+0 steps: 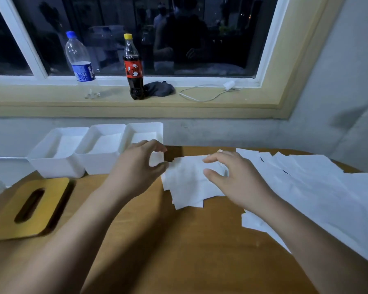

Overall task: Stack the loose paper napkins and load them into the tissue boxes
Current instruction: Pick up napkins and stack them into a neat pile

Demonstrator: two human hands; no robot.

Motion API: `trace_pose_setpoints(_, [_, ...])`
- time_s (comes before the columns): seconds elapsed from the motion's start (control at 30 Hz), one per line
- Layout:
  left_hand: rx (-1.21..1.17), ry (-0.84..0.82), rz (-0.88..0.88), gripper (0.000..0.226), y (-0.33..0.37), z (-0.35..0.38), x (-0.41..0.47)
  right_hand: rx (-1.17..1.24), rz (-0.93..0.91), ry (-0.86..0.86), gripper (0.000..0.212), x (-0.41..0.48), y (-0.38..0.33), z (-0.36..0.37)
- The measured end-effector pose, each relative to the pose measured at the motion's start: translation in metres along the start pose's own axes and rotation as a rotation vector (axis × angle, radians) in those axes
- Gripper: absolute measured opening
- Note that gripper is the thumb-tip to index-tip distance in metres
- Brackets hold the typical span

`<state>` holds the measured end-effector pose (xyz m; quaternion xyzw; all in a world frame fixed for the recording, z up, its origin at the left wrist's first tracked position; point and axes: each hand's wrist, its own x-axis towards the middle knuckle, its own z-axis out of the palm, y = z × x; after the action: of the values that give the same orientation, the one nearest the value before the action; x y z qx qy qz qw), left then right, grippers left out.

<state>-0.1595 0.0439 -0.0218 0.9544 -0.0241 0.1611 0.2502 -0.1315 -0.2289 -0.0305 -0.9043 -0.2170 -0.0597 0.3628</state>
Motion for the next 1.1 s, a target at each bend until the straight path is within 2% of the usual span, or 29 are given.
trace_pose_setpoints(0.27, [-0.048,-0.177,0.07,0.029,0.056,0.064,-0.053,-0.07,0.155,0.023,0.02,-0.116,0.044,-0.036])
trace_pose_setpoints(0.63, [-0.129,-0.381,0.365,0.024,0.152,0.142,-0.12,-0.236,0.273,0.122,0.023,-0.277,0.073,-0.066])
trace_pose_setpoints(0.87, [-0.211,-0.379,0.595,0.025,0.219,0.184,-0.154,-0.28,0.441,0.289,0.026,-0.359,0.087,-0.079])
trace_pose_setpoints(1.1, [-0.222,-0.43,0.758,0.027,0.244,0.21,-0.172,-0.323,0.54,0.335,0.021,-0.406,0.096,-0.085])
